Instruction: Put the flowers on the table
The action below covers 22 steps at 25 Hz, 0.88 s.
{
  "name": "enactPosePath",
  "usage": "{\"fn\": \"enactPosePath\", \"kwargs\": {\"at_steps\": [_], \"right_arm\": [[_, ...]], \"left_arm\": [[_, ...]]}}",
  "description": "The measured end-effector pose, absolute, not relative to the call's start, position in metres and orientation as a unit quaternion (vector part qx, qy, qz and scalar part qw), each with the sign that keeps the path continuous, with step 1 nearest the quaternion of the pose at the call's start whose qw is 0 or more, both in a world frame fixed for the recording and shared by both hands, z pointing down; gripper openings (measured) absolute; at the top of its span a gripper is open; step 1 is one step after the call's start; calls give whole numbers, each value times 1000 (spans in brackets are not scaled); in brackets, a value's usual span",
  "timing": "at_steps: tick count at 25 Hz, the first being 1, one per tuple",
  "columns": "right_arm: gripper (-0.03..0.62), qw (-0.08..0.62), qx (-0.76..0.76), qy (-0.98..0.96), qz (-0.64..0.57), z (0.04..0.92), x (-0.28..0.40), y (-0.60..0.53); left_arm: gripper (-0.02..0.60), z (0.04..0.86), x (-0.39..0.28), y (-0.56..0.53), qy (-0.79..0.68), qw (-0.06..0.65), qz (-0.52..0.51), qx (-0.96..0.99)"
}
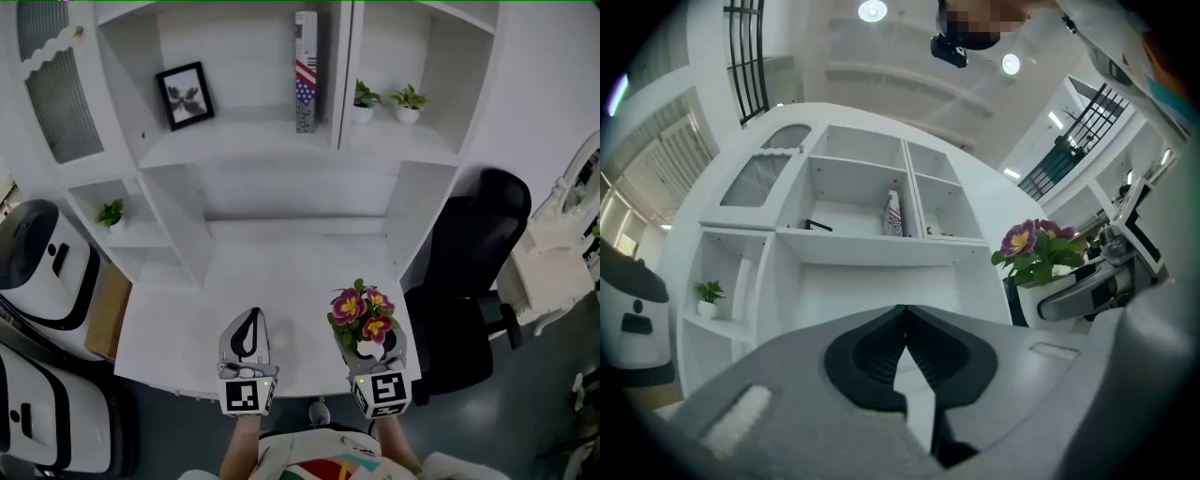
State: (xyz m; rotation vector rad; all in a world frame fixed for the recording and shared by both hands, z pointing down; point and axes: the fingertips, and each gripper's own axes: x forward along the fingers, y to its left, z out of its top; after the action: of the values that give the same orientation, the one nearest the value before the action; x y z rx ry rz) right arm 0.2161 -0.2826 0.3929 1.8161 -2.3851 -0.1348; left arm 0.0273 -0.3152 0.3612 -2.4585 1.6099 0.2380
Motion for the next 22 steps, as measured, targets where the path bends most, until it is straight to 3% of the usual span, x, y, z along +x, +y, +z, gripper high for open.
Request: {"fn": "enactPosePath", "kwargs": {"at_steps": [22], "right_arm": [[353, 131, 505, -853, 22, 450, 276, -394]], "left_arm": [[3, 374, 69, -317, 618, 94, 47, -779]]}}
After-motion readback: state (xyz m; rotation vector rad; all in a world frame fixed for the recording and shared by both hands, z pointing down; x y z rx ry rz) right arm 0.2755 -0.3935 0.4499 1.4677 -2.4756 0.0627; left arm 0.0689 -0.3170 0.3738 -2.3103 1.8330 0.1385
